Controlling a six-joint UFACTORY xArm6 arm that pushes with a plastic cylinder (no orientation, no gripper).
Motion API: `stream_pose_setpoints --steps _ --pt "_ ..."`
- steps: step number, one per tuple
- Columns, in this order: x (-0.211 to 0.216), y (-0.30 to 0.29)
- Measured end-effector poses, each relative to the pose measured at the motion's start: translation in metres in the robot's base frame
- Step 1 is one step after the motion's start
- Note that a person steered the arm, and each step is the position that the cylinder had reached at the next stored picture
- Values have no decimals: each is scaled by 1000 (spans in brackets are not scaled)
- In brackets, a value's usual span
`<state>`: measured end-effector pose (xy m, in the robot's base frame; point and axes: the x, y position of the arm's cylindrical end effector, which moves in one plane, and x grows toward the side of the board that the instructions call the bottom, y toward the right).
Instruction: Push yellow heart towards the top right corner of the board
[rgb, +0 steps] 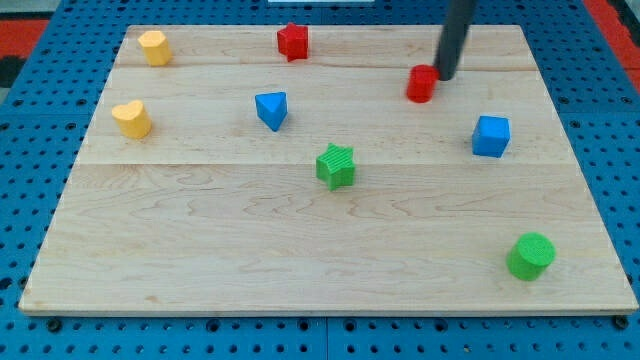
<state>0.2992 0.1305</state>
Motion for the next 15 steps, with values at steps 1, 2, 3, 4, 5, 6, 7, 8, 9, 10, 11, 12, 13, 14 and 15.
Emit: stream_pose_setpoints --steps 1,2,3,4,5,6,7,8,9,10,11,12,13,14,15 --pt "27 -51" --pt "57 -118" --pt "62 -143" --pt "93 -175" --pt "126 -227" --pt "134 -323" --pt "90 -325" --pt "97 -372" --pt "131 -377" --pt "123 -434" --pt "100 -412" --pt "61 -409" --pt "46 -411" --pt "38 -347" --pt "19 -315"
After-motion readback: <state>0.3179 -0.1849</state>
